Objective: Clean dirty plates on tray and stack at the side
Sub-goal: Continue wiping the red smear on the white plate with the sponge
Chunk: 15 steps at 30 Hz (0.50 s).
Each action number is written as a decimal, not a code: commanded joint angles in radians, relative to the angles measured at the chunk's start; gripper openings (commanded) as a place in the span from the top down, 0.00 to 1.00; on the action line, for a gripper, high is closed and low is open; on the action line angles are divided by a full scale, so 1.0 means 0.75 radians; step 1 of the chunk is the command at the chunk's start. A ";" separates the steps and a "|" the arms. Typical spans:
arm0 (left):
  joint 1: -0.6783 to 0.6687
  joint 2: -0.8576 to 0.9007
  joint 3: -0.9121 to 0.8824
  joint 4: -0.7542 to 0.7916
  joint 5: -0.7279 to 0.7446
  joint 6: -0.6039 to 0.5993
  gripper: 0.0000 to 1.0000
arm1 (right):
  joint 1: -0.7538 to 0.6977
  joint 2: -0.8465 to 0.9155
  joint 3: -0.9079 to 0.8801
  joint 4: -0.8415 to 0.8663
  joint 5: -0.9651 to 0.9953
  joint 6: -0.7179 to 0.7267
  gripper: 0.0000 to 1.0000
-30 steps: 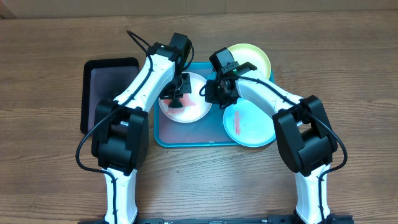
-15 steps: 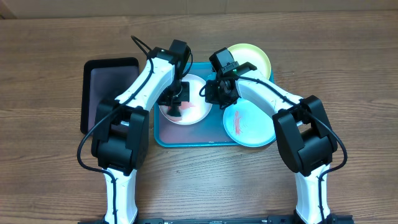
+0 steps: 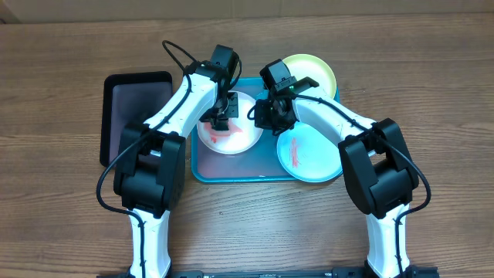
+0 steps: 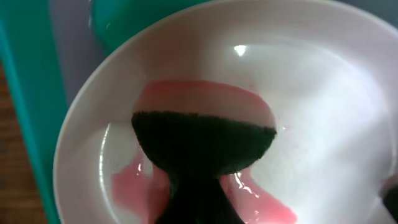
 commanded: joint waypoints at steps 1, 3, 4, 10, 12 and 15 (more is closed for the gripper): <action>0.008 0.019 0.008 -0.107 -0.078 -0.072 0.96 | 0.012 0.058 -0.005 -0.013 0.026 -0.013 0.96; 0.008 0.019 0.008 -0.145 -0.023 -0.081 0.96 | 0.012 0.058 -0.005 -0.014 0.026 -0.013 0.96; 0.008 0.019 0.008 -0.150 0.032 -0.062 0.96 | 0.012 0.058 -0.005 -0.015 0.026 -0.013 0.96; 0.008 0.019 0.008 -0.080 0.464 0.214 0.96 | 0.012 0.058 -0.005 -0.017 0.016 -0.013 0.96; 0.008 0.019 0.008 -0.030 0.436 0.204 0.96 | 0.012 0.058 -0.005 -0.018 0.016 -0.013 0.96; 0.010 0.019 0.008 0.057 0.239 0.104 0.96 | 0.012 0.058 -0.005 -0.018 0.016 -0.014 0.96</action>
